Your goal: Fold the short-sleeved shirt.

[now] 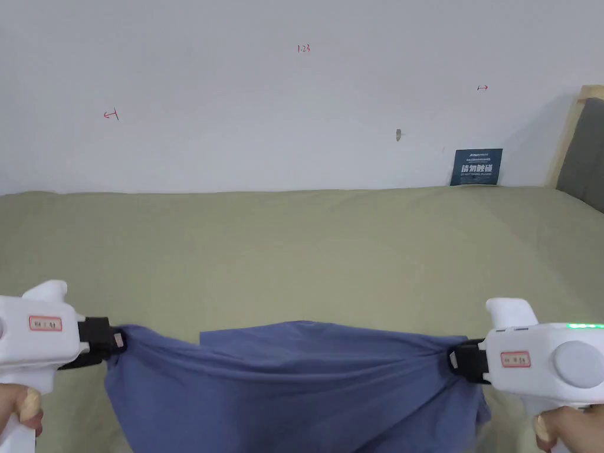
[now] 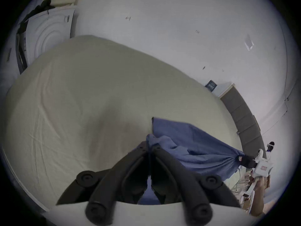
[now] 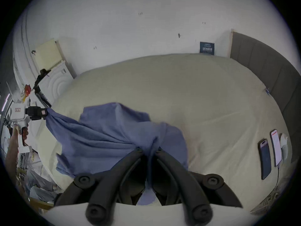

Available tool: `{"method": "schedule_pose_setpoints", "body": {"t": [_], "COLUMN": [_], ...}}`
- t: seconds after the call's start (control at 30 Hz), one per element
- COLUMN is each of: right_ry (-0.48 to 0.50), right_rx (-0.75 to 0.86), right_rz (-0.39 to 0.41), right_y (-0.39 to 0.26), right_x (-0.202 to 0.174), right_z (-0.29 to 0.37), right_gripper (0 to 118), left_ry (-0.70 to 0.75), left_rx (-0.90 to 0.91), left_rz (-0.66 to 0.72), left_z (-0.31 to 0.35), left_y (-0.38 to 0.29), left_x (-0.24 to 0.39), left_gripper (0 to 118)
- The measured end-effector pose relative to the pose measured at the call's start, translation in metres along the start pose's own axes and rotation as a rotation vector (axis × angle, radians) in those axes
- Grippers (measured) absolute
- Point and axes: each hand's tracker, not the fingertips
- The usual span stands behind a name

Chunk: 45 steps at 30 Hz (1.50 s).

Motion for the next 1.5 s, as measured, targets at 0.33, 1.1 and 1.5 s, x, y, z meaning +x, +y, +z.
{"method": "schedule_pose_setpoints", "body": {"t": [0.33, 1.1, 1.5], "right_ry": [-0.03, -0.054, -0.039], "right_rx": [0.202, 0.341, 0.139], "right_rz": [0.093, 0.027, 0.05], "right_y": [0.116, 0.213, 0.088], "right_x": [-0.023, -0.007, 0.021], "right_z": [0.022, -0.052, -0.062], "right_gripper": [6, 6, 6], "left_ry": [-0.052, 0.023, 0.009], "left_rx": [0.196, 0.285, 0.062], "left_rz": [-0.02, -0.052, 0.048], "left_z": [0.037, -0.045, -0.045], "left_y": [0.102, 0.163, 0.029], "left_x": [0.042, 0.045, -0.005], "left_gripper": [2, 2, 2]}}
